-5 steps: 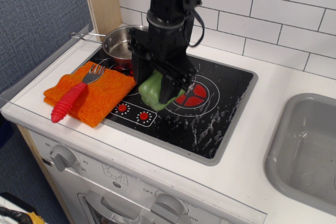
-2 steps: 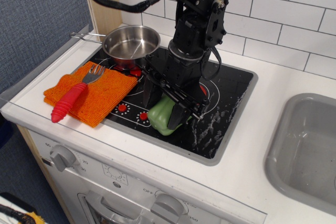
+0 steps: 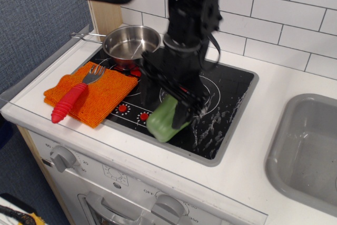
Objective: Place the green bell pepper to the right of the orange cloth.
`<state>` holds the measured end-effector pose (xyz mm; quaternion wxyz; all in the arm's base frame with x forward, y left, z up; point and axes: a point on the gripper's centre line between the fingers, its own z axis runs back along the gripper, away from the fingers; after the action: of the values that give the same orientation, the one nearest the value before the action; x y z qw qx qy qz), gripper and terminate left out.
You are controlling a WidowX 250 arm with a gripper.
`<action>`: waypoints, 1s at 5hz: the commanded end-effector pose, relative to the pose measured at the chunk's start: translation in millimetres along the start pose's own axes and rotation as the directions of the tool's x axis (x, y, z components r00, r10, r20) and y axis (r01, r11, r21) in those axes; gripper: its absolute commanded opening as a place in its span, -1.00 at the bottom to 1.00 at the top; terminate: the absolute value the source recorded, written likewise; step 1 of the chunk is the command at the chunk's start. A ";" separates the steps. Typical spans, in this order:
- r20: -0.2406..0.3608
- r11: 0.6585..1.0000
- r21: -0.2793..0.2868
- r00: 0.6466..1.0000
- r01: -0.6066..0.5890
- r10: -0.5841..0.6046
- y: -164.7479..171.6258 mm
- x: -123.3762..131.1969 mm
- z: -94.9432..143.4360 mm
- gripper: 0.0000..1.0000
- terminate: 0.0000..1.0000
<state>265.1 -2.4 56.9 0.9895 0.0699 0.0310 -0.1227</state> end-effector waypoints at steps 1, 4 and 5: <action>0.103 0.997 -0.049 0.993 -0.053 0.058 22.2 -5.8 32.5 1.00 -1.00; 0.210 0.998 -0.001 0.976 -0.055 0.054 44.5 -15.8 34.2 1.00 -1.00; 0.210 0.998 -0.001 0.976 -0.055 0.054 44.5 -15.8 34.2 1.00 -1.00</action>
<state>264.4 29.0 88.1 0.9912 0.0552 -0.0560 -0.1061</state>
